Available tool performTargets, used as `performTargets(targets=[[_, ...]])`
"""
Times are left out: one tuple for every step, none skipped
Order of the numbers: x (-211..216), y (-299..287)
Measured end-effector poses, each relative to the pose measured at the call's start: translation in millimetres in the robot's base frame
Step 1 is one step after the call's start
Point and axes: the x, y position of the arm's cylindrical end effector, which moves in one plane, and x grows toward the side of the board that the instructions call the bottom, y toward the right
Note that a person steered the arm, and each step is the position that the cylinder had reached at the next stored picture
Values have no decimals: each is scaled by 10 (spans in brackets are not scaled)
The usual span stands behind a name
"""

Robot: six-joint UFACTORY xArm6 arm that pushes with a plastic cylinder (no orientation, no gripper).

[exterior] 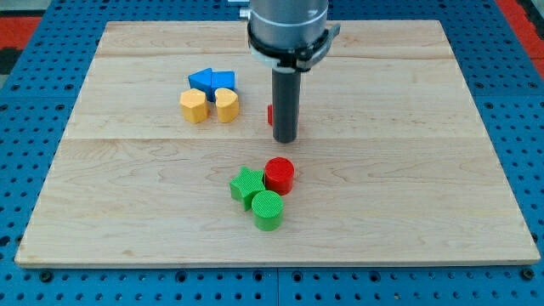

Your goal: Move the red blocks to the right side of the yellow blocks

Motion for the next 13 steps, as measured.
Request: performTargets(targets=[[-183,0],[273,138],[492,947],[972,885],[1258,217],[1192,31],[1049,-370],[1049,-409],[828,-100],[627,234],[542,98],[453,-163],[270,-167]])
